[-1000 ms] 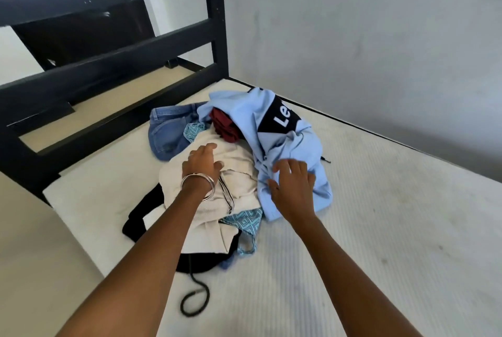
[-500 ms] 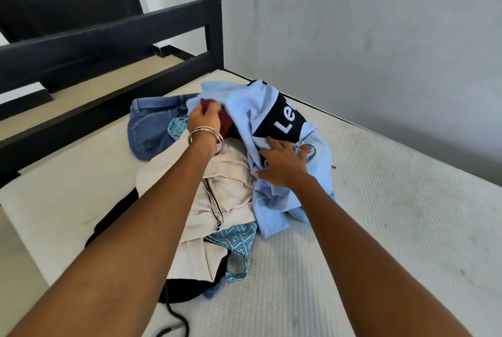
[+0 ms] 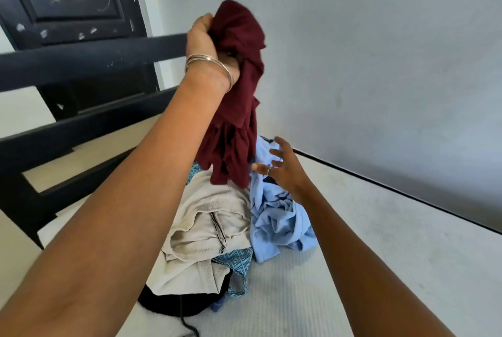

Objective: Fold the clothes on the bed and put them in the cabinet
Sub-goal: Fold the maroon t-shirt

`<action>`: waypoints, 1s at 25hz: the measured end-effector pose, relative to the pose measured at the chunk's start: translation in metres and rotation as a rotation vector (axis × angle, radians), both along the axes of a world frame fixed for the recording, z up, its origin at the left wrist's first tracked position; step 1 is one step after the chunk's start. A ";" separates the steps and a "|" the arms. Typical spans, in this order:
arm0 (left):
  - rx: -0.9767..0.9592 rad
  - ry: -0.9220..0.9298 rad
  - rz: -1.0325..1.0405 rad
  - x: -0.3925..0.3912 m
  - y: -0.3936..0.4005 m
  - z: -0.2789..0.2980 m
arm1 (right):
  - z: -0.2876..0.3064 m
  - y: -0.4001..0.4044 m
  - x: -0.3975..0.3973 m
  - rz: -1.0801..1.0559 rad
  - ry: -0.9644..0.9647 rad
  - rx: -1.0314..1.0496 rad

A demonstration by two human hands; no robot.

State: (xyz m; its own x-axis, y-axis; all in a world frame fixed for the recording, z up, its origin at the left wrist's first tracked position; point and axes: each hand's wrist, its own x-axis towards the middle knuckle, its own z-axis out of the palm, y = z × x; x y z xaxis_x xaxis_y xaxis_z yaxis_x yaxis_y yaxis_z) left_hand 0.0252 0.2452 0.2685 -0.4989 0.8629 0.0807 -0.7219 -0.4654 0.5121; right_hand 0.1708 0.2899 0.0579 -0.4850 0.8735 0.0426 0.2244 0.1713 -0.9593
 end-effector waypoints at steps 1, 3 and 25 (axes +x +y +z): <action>0.015 0.008 -0.052 0.016 -0.011 0.019 | 0.018 -0.009 0.001 0.017 0.045 0.003; 0.077 0.030 -0.147 0.050 -0.037 0.051 | 0.048 -0.033 0.008 0.047 0.203 -0.002; -0.190 1.936 -0.137 0.288 -0.145 -0.088 | 0.245 -0.233 0.351 -0.597 -0.279 0.679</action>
